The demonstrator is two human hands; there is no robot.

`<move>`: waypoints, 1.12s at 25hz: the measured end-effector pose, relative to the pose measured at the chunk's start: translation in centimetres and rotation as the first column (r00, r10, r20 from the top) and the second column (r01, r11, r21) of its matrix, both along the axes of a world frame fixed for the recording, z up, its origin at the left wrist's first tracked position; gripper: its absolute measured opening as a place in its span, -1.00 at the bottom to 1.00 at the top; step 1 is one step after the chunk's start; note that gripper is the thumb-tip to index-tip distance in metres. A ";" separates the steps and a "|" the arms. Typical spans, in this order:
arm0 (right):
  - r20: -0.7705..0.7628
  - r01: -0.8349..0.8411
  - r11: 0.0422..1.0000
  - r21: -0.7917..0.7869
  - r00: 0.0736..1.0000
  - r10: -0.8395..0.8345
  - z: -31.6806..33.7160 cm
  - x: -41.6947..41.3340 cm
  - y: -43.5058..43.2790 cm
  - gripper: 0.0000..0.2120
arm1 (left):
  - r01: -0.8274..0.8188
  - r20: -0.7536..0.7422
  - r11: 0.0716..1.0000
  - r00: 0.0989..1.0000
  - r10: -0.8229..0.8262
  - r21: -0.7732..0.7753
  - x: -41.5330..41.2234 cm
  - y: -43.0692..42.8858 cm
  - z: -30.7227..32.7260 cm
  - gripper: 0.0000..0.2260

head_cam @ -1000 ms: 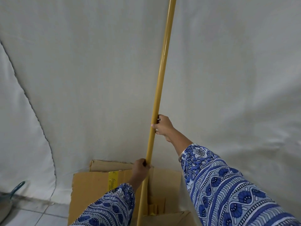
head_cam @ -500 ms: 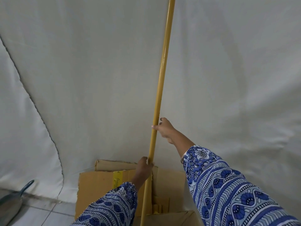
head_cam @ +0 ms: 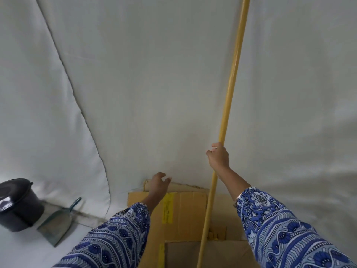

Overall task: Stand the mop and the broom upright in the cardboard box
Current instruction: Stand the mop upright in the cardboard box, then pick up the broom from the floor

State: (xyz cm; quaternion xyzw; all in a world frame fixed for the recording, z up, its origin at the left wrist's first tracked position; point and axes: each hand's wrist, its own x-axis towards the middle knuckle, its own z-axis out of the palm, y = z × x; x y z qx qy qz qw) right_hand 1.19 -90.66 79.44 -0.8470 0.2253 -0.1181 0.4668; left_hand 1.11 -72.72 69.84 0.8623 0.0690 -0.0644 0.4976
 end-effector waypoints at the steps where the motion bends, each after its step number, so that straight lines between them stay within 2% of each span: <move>1: -0.008 -0.006 1.000 -0.004 1.000 0.006 -0.6 0.1 1.7 -0.64 | -0.014 0.006 1.000 1.000 0.014 0.010 0.0 2.4 -0.2 -0.65; 8: -0.104 -0.044 0.999 0.032 0.993 0.047 -5.7 2.4 19.4 -0.67 | -0.022 -0.027 0.999 0.999 0.023 0.049 1.2 23.4 -4.4 -0.68; 13: -0.286 0.024 0.991 0.135 0.958 0.016 -14.8 4.4 36.1 -0.68 | 0.002 -0.155 0.985 0.988 0.024 0.170 2.7 41.5 -10.4 -0.70; 17: -0.417 0.070 0.980 0.189 0.909 0.015 -22.2 4.4 43.4 -0.68 | 0.026 -0.249 0.969 0.968 0.037 0.247 4.3 50.0 -16.0 -0.70; 22: -0.565 0.108 0.964 0.244 0.823 0.051 -36.8 3.8 48.2 -0.69 | 0.035 -0.327 0.949 0.942 0.073 0.312 6.9 55.5 -27.7 -0.69; 28: -0.709 0.267 0.895 0.358 0.701 0.074 -61.0 -0.6 51.7 -0.70 | 0.172 -0.484 0.917 0.875 0.026 0.361 4.0 59.3 -50.8 -0.72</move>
